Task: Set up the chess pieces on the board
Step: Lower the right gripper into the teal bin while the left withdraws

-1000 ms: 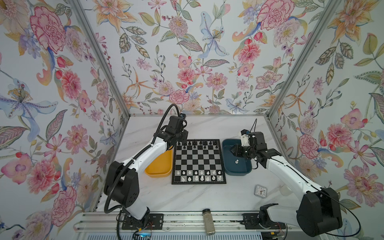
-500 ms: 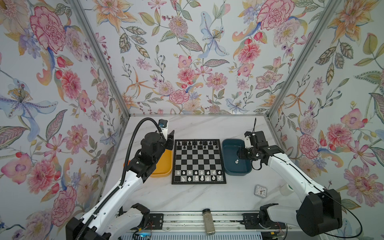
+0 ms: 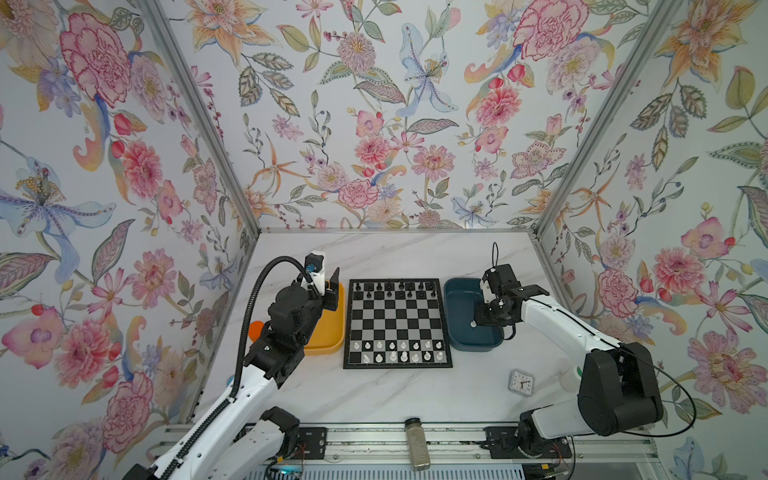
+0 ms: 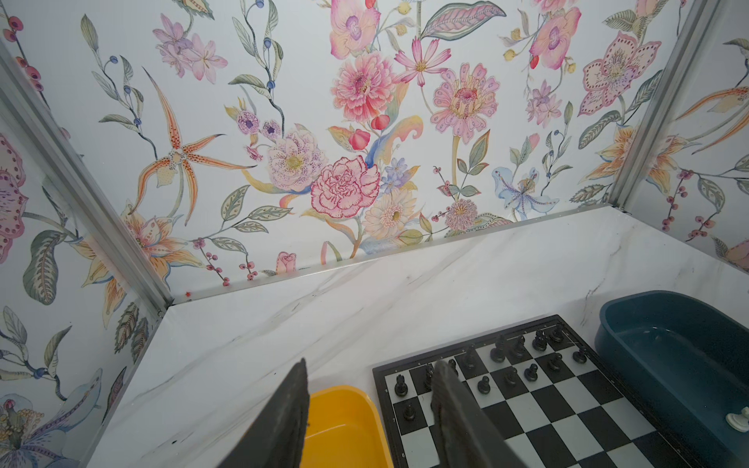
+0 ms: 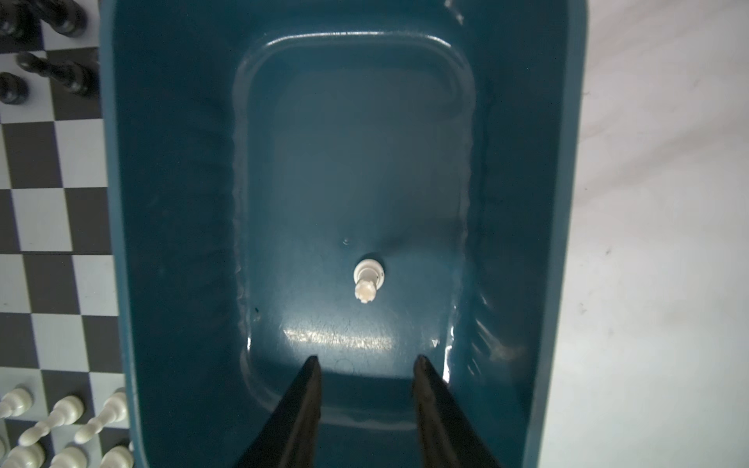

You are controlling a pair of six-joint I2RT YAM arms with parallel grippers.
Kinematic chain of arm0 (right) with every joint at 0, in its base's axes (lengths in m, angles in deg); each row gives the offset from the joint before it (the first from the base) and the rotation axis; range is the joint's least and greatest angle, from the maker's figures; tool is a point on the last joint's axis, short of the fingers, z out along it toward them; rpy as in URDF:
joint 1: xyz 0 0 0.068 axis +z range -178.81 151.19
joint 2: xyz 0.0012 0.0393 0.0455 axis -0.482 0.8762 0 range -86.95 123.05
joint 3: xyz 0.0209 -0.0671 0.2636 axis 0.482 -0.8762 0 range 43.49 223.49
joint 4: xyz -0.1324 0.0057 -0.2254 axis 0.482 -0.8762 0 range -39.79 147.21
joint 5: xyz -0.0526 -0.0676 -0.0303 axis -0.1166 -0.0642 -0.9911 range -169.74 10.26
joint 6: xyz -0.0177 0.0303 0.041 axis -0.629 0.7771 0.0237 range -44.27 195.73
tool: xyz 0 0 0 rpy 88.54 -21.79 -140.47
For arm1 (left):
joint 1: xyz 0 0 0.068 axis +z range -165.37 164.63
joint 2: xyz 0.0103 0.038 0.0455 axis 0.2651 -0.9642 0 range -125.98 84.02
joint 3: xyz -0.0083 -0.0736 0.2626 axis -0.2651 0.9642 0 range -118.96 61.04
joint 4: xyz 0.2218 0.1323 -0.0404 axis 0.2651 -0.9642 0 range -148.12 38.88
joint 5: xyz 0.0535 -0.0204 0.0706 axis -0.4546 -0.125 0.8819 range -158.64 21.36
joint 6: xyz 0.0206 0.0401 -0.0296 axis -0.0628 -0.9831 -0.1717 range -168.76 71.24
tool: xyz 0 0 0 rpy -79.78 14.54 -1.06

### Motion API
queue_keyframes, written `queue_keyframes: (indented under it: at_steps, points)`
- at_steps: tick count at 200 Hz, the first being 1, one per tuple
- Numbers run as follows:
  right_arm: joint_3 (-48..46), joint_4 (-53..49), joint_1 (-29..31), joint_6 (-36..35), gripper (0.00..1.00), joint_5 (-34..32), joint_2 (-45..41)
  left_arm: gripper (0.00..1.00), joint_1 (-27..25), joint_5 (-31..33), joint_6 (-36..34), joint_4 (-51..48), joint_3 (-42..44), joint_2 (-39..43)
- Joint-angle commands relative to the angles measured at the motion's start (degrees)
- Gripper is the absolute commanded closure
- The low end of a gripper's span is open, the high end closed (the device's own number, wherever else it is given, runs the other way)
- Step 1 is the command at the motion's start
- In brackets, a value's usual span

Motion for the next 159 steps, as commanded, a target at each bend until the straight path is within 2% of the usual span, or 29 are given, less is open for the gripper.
queue_keyframes:
  at_steps: [1,50,114,159]
  points:
    - [1.9,0.5,0.0,-0.7,0.61,-1.1,2.3,0.49,0.9,0.6,-1.1,1.4,0.8,0.5]
    - [3.1,1.2,0.2,-1.0,0.64,-1.2,7.0,0.46,1.9,-5.0,-0.9,0.9,0.4,-0.9]
    - [3.3,2.0,0.2,-1.5,0.66,-2.1,9.9,0.42,3.8,-19.9,-0.9,-1.4,-1.4,-4.9]
    - [3.5,3.5,0.1,-1.2,0.68,-2.5,10.6,0.42,4.0,-21.4,-1.0,-2.1,-1.8,-5.6]
